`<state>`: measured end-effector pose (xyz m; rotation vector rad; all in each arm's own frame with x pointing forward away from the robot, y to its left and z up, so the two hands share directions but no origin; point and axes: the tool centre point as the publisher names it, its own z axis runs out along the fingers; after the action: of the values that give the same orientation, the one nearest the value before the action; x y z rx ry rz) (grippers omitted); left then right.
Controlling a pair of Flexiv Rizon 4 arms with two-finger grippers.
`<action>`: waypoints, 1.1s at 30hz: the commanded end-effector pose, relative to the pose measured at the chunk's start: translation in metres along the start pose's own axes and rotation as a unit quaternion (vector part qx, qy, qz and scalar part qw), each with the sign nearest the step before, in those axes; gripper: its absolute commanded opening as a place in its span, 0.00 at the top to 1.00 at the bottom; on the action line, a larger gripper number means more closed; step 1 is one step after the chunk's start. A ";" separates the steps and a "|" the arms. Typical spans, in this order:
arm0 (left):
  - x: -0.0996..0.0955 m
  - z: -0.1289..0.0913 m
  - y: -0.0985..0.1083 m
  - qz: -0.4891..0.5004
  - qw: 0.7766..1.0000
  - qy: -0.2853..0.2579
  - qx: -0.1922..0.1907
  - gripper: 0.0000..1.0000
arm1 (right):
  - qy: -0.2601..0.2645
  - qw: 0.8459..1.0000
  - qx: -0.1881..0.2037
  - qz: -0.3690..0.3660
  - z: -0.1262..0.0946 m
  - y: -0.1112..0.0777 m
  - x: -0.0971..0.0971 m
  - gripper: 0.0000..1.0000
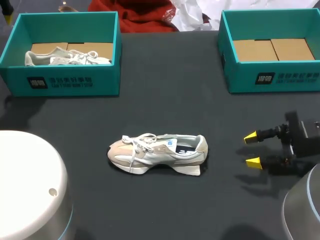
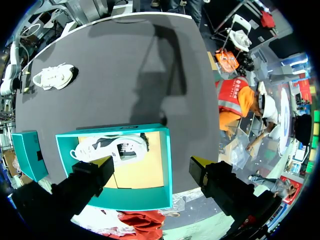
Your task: Take the shoe out of the shoebox, open the shoe tongue, remove and reinsert the insole, then place the shoe into the shoebox
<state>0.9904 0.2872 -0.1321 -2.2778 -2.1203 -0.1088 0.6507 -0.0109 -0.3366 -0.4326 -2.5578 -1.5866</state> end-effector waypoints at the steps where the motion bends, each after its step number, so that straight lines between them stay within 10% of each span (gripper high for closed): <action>1: 0.000 0.000 -0.001 0.000 1.000 0.001 -0.001 0.00 | 0.004 0.999 0.001 -0.044 -0.005 -0.013 -0.014 0.00; 33: 0.000 0.000 -0.001 0.000 1.000 0.001 -0.001 0.00 | 0.006 0.995 -0.034 -0.096 0.008 -0.043 -0.038 0.00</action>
<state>0.9904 0.2873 -0.1322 -2.2778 -2.1204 -0.1087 0.6742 -0.0308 -0.3845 -0.1872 -2.6124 -1.7352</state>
